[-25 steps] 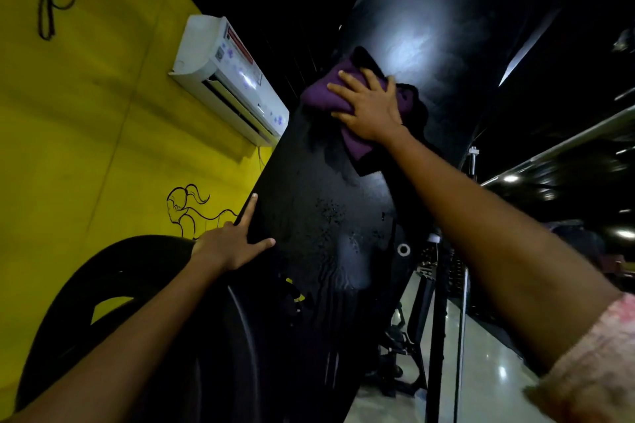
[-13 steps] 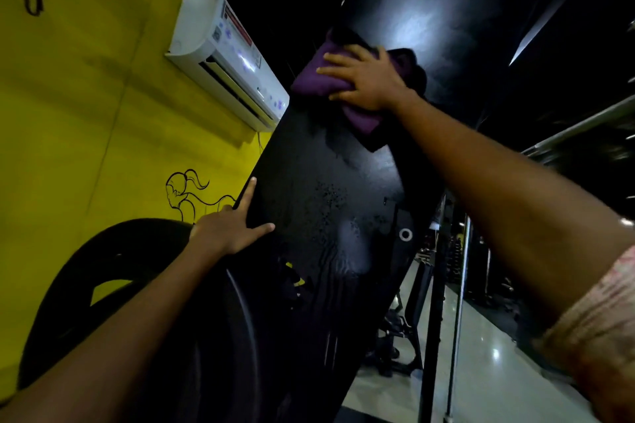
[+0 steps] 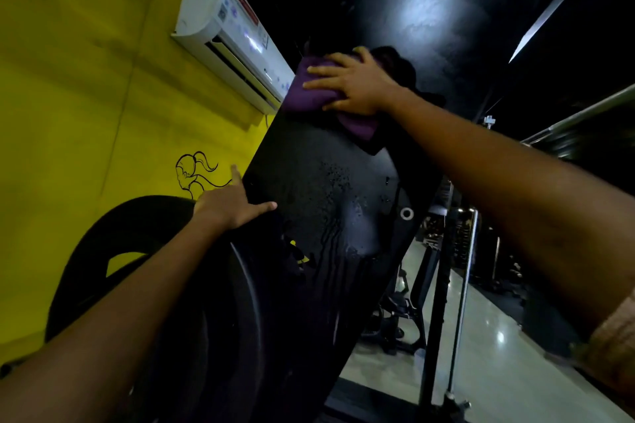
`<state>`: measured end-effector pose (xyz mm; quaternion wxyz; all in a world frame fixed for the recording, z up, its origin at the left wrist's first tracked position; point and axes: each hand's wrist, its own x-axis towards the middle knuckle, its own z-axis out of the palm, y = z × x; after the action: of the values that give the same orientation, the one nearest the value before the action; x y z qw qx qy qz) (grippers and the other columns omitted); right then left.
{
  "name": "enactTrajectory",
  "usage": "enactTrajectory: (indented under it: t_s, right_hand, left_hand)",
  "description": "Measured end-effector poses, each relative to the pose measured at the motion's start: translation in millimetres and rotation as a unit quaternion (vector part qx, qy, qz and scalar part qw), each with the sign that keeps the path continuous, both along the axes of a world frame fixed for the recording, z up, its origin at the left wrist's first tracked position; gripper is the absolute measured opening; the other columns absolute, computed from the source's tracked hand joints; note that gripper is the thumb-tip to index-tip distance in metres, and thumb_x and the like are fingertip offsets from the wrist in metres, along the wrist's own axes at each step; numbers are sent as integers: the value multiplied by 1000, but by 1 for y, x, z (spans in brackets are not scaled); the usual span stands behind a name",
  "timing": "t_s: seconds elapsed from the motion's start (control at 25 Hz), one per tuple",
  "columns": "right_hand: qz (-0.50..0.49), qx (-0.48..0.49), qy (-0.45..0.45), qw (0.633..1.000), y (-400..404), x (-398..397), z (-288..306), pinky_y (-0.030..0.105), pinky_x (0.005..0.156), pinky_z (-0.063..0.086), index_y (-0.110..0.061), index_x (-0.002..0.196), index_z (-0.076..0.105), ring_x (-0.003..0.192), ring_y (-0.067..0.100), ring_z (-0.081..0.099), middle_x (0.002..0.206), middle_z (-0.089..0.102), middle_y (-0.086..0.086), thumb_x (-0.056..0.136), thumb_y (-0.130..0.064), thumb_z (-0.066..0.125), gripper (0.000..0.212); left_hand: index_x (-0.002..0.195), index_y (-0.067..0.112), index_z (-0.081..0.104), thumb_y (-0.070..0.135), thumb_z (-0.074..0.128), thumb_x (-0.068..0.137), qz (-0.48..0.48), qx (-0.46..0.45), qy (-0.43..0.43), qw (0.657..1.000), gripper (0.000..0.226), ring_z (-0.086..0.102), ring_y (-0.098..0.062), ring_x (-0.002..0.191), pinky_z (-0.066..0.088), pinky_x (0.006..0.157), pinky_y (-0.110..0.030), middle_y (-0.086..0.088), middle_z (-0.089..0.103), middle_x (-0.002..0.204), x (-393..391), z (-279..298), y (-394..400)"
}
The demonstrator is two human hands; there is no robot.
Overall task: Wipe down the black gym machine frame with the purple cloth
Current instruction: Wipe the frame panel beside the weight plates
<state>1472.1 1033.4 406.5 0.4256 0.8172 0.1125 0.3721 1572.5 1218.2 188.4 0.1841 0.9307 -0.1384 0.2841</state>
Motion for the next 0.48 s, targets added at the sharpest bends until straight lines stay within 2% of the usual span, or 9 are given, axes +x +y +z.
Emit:
enactTrajectory:
  t_s: [0.04,0.08,0.12,0.16,0.24,0.36,0.44,0.48]
  right_hand:
    - [14,61,-47,997,-4,-2,1,55,112,2,-39,147,24,146,25,8,158,15,-8,95,-47,43,56]
    - [24,125,-94,987,-3,0,-3,57,112,1,-38,148,23,146,27,7,159,14,-7,96,-47,42,56]
    - [27,166,-137,976,2,6,-13,59,112,0,-38,148,23,146,29,6,159,13,-5,96,-48,41,56]
    - [22,185,-165,969,10,14,-26,61,111,-1,-37,149,21,146,30,6,159,12,-4,96,-48,40,57]
    - [10,160,-144,977,27,26,-52,62,111,-3,-36,149,18,146,31,4,160,10,-3,96,-49,38,58]
    - [-1,5,-10,1000,28,25,-61,59,112,-2,-39,149,18,147,28,3,159,9,-8,97,-47,40,57]
    - [5,-69,51,996,17,15,-45,55,112,0,-40,148,22,146,25,7,158,14,-9,96,-45,43,55]
    - [13,-65,46,997,11,10,-37,55,112,2,-39,147,24,146,24,9,158,16,-9,96,-46,43,55]
  left_hand:
    - [152,10,11,81,32,80,38,16,10,999,103,57,-34,114,45,85,-37,-18,56,131,-4,1,0]
    - [143,6,34,82,28,80,60,39,16,997,99,57,-32,112,43,82,-34,-16,58,128,-7,2,0]
    - [130,6,49,81,25,81,66,59,17,996,93,57,-30,111,41,80,-33,-14,59,124,-11,2,0]
    - [121,7,55,79,25,83,63,68,17,996,88,57,-29,110,39,79,-32,-12,60,123,-14,2,0]
    - [122,8,54,75,27,87,58,77,16,995,80,56,-29,112,40,82,-32,-12,59,124,-17,1,2]
    - [132,10,47,73,29,89,59,82,-21,995,78,56,-27,114,41,88,-33,-11,58,126,-18,-6,7]
    - [137,15,46,74,23,87,8,80,-77,994,81,51,-24,122,36,98,-35,-6,53,137,-22,-20,17]
    - [135,19,51,74,16,83,-38,85,-120,988,83,49,-21,125,31,103,-35,-2,51,140,-24,-30,23]
